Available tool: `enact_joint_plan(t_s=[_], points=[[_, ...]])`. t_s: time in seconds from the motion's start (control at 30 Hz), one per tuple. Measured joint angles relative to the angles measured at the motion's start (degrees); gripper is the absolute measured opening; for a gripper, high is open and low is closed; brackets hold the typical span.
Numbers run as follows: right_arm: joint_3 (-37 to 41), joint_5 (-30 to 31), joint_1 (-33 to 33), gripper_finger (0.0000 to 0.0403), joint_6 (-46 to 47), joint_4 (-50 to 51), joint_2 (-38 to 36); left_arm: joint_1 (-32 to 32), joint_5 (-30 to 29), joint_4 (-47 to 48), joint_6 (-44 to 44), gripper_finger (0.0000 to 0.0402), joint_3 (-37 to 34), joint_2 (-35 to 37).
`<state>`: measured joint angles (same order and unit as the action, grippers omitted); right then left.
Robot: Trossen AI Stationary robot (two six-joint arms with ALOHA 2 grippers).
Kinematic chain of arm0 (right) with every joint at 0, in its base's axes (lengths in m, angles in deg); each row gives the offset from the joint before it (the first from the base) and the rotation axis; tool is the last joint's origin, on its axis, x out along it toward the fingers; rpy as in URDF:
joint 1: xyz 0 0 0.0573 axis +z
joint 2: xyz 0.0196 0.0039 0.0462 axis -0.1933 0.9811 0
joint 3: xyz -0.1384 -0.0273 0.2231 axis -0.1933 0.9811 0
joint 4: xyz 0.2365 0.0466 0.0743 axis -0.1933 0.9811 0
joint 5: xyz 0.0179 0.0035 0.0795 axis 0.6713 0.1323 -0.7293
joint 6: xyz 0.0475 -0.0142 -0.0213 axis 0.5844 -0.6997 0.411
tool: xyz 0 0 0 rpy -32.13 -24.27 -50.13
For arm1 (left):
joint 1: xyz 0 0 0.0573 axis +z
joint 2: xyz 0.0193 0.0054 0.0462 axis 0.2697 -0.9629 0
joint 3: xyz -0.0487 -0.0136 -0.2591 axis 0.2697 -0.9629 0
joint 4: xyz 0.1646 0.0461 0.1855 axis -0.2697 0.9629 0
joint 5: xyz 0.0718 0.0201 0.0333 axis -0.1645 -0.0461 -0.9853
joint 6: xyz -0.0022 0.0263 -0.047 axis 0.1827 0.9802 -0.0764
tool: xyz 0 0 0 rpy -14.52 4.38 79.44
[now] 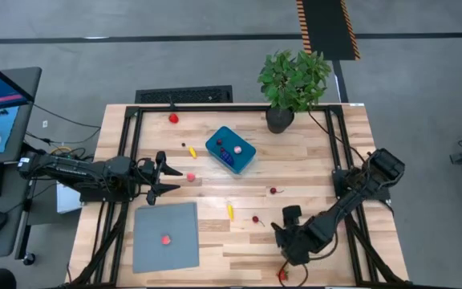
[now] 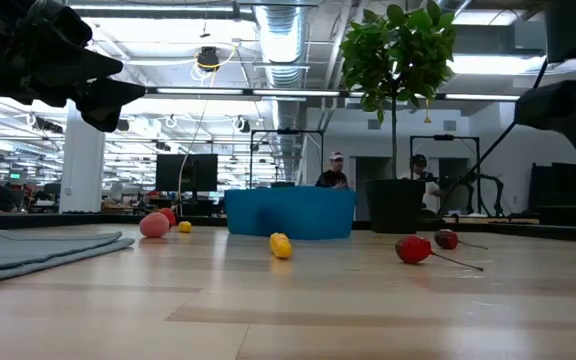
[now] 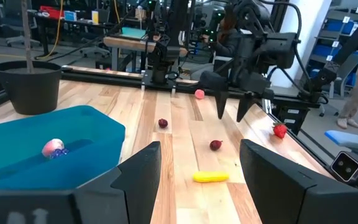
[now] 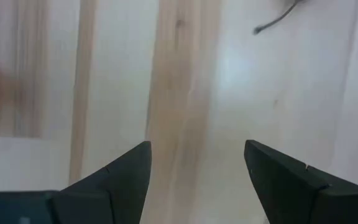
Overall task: Pick and placing Produce into tupperware
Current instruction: Put the bottom cherry into the container
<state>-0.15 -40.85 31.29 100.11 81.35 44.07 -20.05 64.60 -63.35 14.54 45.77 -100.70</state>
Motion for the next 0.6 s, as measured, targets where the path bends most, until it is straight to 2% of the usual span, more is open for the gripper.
enact_joint_plan(t_s=[0.23,0.43,0.6], points=[[-0.04,4.62,-5.18,0.0281,-1.17,-4.35,-1.21,0.0,-0.04,0.07,0.02,0.0208,0.01,0.0],[-0.11,3.49,-10.58,0.0281,0.79,-11.71,-1.08,0.0,-0.07,0.07,0.02,0.0208,-0.01,0.0],[-0.11,2.08,-13.59,0.0281,5.49,-12.52,-1.17,0.0,-0.08,0.07,0.02,0.0208,0.01,0.0]])
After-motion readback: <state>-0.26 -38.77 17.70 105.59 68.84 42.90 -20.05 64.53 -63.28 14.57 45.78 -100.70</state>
